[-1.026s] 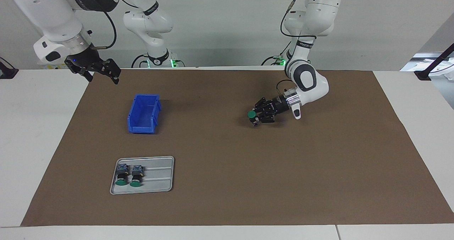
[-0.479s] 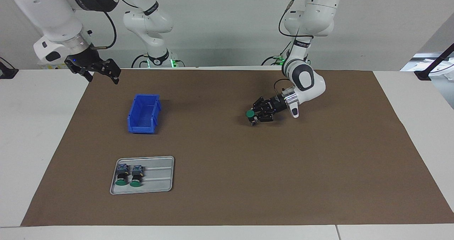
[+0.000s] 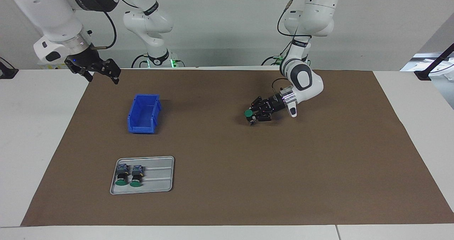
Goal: Place and press button with both arms
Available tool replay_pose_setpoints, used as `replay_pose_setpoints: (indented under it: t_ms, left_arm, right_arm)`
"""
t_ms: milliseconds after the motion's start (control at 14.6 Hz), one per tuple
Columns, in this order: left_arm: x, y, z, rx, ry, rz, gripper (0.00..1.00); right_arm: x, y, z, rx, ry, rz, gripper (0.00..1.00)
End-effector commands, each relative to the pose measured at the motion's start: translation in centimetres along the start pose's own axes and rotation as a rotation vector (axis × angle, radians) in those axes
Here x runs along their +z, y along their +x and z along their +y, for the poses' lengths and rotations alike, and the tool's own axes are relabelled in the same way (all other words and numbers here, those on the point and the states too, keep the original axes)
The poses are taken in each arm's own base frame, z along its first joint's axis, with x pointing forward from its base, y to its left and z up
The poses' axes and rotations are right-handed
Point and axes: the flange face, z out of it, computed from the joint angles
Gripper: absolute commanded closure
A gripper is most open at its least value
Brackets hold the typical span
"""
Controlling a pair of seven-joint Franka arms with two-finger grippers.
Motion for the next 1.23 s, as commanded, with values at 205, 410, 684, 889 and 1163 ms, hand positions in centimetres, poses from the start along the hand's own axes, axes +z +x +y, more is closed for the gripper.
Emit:
replay_pose_setpoints:
  t_ms: [205, 410, 684, 889, 1163]
  left_arm:
    - [0.08, -0.42, -1.23, 0.019, -0.01, 0.02, 0.74]
    - [0.06, -0.4, -1.23, 0.019, -0.011, 0.021, 0.74]
    - [0.24, -0.45, -1.41, 0.021, -0.009, 0.028, 0.73]
    - [0.44, -0.46, -1.6, 0.023, -0.003, 0.031, 0.71]
    - [0.37, -0.5, -1.54, 0.025, -0.004, 0.031, 0.68]
  right_arm:
    - [0.0, -0.76, 0.24, -0.017, 0.001, 0.001, 0.02]
    - [0.0, -0.76, 0.24, -0.017, 0.001, 0.001, 0.02]
    - [0.0, -0.76, 0.24, -0.017, 0.001, 0.001, 0.02]
    - [0.0, -0.76, 0.24, -0.017, 0.001, 0.001, 0.02]
    - [0.0, -0.76, 0.24, -0.017, 0.001, 0.001, 0.02]
